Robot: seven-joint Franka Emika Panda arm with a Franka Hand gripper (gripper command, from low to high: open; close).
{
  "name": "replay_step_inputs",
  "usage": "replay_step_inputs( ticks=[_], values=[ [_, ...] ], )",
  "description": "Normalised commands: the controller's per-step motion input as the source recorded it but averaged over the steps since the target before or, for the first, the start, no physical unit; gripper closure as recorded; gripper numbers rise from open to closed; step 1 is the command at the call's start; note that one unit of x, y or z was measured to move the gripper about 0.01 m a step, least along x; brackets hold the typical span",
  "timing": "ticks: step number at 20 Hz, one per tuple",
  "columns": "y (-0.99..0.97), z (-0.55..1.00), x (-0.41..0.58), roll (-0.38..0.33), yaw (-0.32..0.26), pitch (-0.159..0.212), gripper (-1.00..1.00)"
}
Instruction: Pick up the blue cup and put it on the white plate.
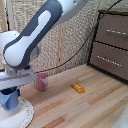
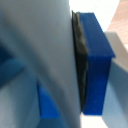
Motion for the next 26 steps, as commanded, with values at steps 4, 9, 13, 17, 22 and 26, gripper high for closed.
replay_step_inputs(
  ticks=[4,9,13,17,22,26],
  values=[
    [0.26,-0.24,0.268,-0.166,0.006,-0.061,1.0],
    [0.18,-0.06,0.197,-0.137,0.011,-0.071,1.0],
    [0.08,0.07,0.079,-0.077,0.0,-0.072,-1.0],
    [-0.01,0.41,0.086,-0.053,0.008,-0.098,-1.0],
    [-0.27,0.82,0.169,-0.056,0.052,-0.083,-1.0],
    [-0.28,0.86,0.261,-0.04,0.059,-0.102,-1.0]
  ],
)
